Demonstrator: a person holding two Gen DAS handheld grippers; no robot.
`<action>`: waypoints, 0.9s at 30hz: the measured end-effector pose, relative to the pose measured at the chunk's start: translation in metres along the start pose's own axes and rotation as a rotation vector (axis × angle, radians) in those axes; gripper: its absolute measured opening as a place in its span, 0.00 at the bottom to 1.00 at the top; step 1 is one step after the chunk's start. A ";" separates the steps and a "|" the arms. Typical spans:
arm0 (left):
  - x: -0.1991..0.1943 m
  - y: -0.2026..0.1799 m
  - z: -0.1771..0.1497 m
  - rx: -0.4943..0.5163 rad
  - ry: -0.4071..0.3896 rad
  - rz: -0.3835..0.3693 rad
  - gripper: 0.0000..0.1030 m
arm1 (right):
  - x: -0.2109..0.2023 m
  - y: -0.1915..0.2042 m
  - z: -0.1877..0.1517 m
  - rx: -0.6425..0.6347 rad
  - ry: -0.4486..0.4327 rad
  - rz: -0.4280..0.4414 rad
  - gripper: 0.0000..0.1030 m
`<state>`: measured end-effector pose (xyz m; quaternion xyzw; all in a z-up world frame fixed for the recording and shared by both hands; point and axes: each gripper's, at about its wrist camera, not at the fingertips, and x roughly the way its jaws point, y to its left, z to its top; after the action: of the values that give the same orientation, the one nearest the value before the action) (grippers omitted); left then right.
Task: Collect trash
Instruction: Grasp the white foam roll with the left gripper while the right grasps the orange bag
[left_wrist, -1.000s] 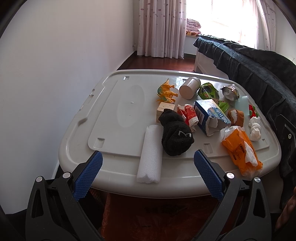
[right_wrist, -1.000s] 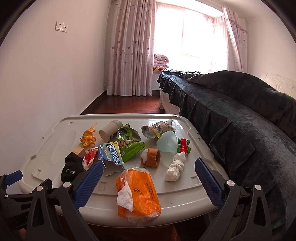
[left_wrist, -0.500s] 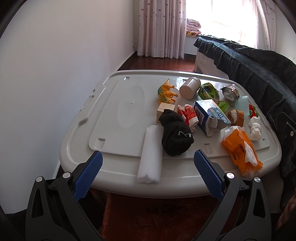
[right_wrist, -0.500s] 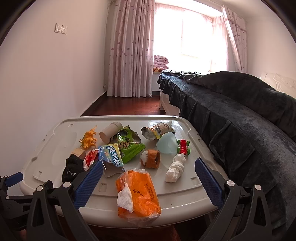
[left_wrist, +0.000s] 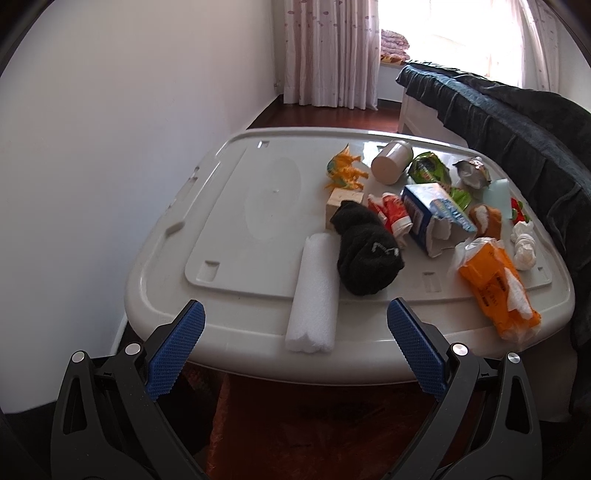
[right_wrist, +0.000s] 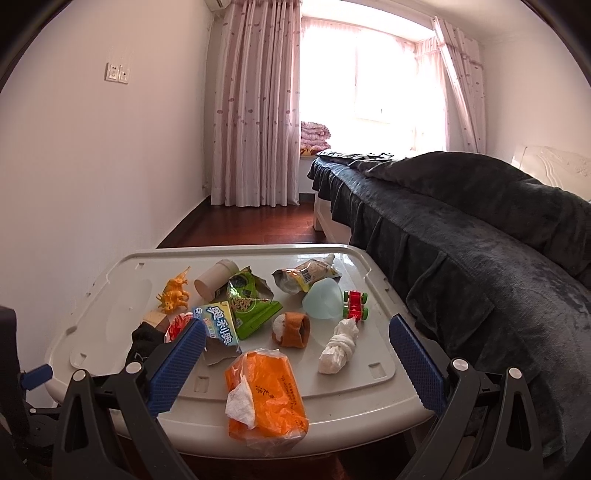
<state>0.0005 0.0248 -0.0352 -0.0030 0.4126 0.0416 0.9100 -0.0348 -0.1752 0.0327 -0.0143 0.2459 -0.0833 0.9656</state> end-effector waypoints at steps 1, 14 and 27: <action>0.002 0.002 -0.002 -0.009 0.008 -0.003 0.94 | 0.000 -0.002 0.000 0.004 0.001 -0.001 0.95; 0.026 -0.026 0.034 -0.013 -0.035 -0.065 0.94 | -0.001 -0.020 0.001 0.055 0.007 0.001 0.95; 0.055 -0.009 -0.001 0.098 0.092 -0.009 0.91 | -0.002 -0.032 0.004 0.084 0.010 0.002 0.95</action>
<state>0.0369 0.0195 -0.0775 0.0378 0.4557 0.0173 0.8892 -0.0396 -0.2063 0.0389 0.0270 0.2472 -0.0925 0.9642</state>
